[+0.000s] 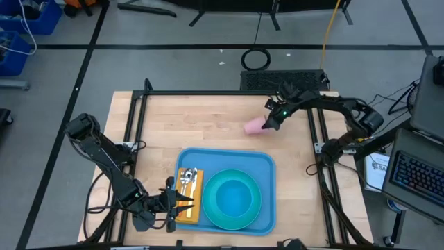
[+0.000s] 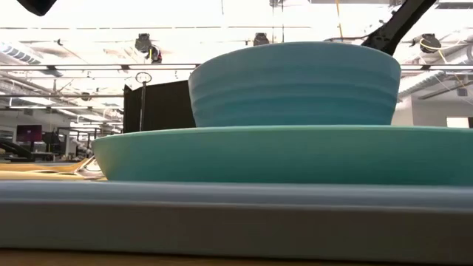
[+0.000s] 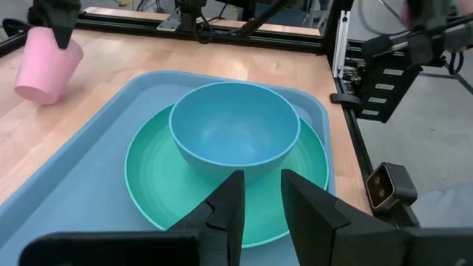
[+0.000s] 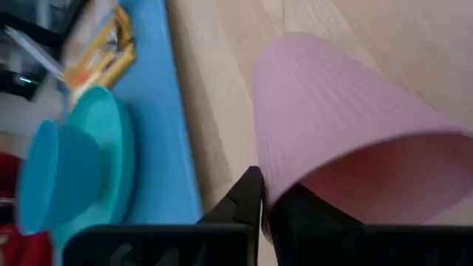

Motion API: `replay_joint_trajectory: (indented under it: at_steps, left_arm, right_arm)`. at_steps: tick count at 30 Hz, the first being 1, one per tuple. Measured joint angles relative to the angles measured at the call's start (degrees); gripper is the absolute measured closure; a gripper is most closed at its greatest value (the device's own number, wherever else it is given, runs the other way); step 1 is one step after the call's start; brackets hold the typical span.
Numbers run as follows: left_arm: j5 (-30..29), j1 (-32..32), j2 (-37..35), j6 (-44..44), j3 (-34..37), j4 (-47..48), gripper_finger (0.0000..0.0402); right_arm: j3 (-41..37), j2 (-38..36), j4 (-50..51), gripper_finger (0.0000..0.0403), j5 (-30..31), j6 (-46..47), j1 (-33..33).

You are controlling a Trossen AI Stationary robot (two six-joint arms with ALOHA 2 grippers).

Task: Set up tray
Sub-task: Put the pink cup on the blue tray to the top right of the green plate

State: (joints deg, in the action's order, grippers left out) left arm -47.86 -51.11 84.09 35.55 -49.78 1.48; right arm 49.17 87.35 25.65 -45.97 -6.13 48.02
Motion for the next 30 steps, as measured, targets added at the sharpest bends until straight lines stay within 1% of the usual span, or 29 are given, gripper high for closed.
replay_joint_trajectory:
  at_steps: [4,7,9,12,14,16,19,23,26,30]
  left_arm:
    - [0.02,0.00,0.00,-0.50,0.00,0.02,0.0309]
    - [0.00,0.04,0.00,-0.76,0.00,0.02,0.0309]
    - [0.01,0.03,0.00,-1.04,0.00,0.02,0.0309]
    - [-0.07,0.09,0.00,-1.99,0.00,-0.03,0.0309]
    - [-0.12,0.09,0.00,-2.25,0.00,-0.04,0.0309]
    - [-0.16,0.24,0.00,-2.31,0.00,-0.07,0.0309]
    - [-0.13,0.67,0.00,-2.74,0.02,-0.07,0.0309]
    - [-0.11,1.60,0.00,-3.67,0.02,-0.27,0.0309]
    - [-0.09,2.45,0.00,-3.80,0.02,-0.55,0.0309]
    - [0.99,3.32,0.00,-4.94,0.04,-1.08,0.0309]
  right_arm:
    - [0.00,-4.39,0.29,0.0400,7.70,1.07,-4.96]
    - [0.00,-9.75,2.96,0.0401,16.88,1.91,-9.43]
    - [0.00,-14.02,5.46,0.0401,21.31,0.92,-13.12]
    - [0.13,-19.92,9.78,0.0402,25.65,1.26,-19.45]
    - [1.20,-22.44,14.62,0.0402,31.13,3.18,-24.32]
    - [2.64,-23.43,20.52,0.0402,36.06,6.04,-29.82]
    - [5.52,-23.16,25.79,0.0402,41.99,10.51,-38.74]
    - [11.14,-19.30,30.08,0.0402,44.76,14.51,-48.72]
    - [16.63,-13.68,37.33,0.0402,48.20,17.06,-53.89]
    - [22.28,-4.70,46.68,0.0402,48.93,20.44,-57.71]
